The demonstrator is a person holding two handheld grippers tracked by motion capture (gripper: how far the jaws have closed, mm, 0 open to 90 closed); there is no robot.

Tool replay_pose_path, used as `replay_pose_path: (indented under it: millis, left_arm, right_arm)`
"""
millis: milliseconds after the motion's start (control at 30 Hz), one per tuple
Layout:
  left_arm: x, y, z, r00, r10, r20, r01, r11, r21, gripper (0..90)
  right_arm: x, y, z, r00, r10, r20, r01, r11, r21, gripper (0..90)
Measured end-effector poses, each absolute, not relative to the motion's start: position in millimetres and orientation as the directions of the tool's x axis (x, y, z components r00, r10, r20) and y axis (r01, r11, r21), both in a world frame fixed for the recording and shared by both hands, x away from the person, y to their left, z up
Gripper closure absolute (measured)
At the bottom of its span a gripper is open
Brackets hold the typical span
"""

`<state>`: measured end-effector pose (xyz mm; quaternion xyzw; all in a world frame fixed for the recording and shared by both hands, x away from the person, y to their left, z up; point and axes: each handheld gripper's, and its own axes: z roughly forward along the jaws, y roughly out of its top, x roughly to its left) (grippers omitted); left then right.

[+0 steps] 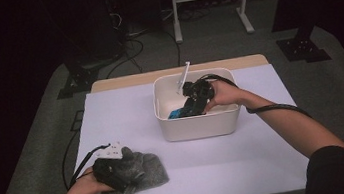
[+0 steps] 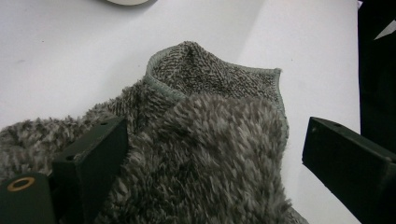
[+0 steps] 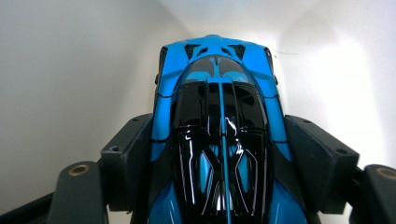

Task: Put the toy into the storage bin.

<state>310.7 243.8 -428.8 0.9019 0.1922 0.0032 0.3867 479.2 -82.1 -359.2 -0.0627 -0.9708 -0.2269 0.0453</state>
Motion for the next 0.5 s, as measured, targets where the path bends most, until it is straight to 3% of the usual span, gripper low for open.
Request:
replay_pose_path:
  millis: [233,333,500]
  left_arm:
    - [310.9,243.0,-428.7,0.926,0.35,-0.142,0.344,-0.628,0.698,6.7]
    - [311.0,241.9,-428.6,0.927,0.347,-0.144,0.344,-0.632,0.694,6.7]
    - [311.0,242.0,-428.4,0.928,0.346,-0.14,0.341,-0.631,0.697,6.7]
  right_arm:
    - [478.6,-80.8,-363.2,-0.988,0.104,0.113,0.142,0.901,0.411,26.3]
    - [480.5,-83.6,-359.3,-0.983,0.107,0.149,0.163,0.881,0.445,32.7]
    - [481.4,-84.1,-354.3,-0.984,0.114,0.133,0.163,0.873,0.459,28.5]
